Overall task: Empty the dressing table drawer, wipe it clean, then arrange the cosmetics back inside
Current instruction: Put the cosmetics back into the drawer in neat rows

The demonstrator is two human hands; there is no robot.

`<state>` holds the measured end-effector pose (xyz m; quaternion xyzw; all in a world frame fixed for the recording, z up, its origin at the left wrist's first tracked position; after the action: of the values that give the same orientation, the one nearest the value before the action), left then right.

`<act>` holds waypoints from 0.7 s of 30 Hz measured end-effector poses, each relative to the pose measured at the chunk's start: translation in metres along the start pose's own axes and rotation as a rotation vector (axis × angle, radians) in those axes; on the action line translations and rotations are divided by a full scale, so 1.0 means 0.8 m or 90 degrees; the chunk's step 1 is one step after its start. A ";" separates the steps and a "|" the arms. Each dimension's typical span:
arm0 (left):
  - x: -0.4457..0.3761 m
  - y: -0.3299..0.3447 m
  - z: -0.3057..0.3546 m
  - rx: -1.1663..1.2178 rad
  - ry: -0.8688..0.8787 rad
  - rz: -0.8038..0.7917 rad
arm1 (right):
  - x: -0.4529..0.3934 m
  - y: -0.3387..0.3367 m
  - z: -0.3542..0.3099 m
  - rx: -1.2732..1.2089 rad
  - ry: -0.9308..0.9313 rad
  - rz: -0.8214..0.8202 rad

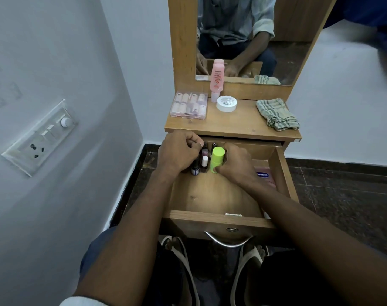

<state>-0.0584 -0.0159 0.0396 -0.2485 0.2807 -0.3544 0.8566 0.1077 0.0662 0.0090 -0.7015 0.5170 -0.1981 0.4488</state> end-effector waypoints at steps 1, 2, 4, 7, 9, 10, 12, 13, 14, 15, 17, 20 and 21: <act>0.001 0.001 0.002 -0.005 -0.001 -0.002 | 0.001 0.001 0.000 0.015 -0.004 0.002; 0.002 0.003 0.004 -0.009 -0.002 -0.003 | 0.001 0.003 0.000 0.022 -0.004 0.004; 0.004 0.006 0.010 -0.017 0.000 -0.006 | 0.001 0.005 -0.001 0.012 0.003 0.004; 0.005 0.008 0.018 -0.025 -0.001 -0.011 | 0.001 0.006 -0.004 0.000 0.011 -0.003; 0.005 0.008 0.021 -0.028 0.000 -0.013 | 0.000 0.006 -0.005 0.011 0.014 -0.011; 0.004 0.008 0.021 -0.028 -0.002 -0.011 | 0.000 0.005 -0.004 0.022 0.018 -0.017; 0.003 0.006 0.020 -0.023 -0.010 -0.002 | -0.001 0.001 -0.005 0.037 0.016 -0.019; 0.002 0.006 0.019 -0.018 -0.012 0.003 | -0.001 -0.002 -0.006 0.042 0.012 -0.018; 0.001 0.005 0.019 -0.010 -0.011 0.008 | -0.001 -0.007 -0.008 0.047 0.007 -0.017; 0.000 0.005 0.019 -0.004 -0.008 0.012 | -0.002 -0.013 -0.011 0.051 0.003 -0.018; 0.000 0.005 0.022 0.008 0.000 0.024 | -0.004 -0.028 -0.016 0.047 -0.009 -0.013; -0.002 0.005 0.027 0.027 0.024 0.046 | -0.012 -0.052 -0.028 0.009 -0.037 0.046; -0.004 0.005 0.029 0.031 0.032 0.053 | -0.016 -0.060 -0.032 -0.008 -0.047 0.078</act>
<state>-0.0429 -0.0058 0.0547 -0.2072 0.3034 -0.3313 0.8690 0.1099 0.0694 0.0647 -0.6781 0.5433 -0.1410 0.4744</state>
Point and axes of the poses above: each hand's wrist, its own x-axis away from the middle knuckle, its own y-axis out of the palm, z = x × y, the point moved 2 cm from there along -x, towards the middle knuckle, and after that the axes turned 9 degrees about z, right-handed, at the moved point
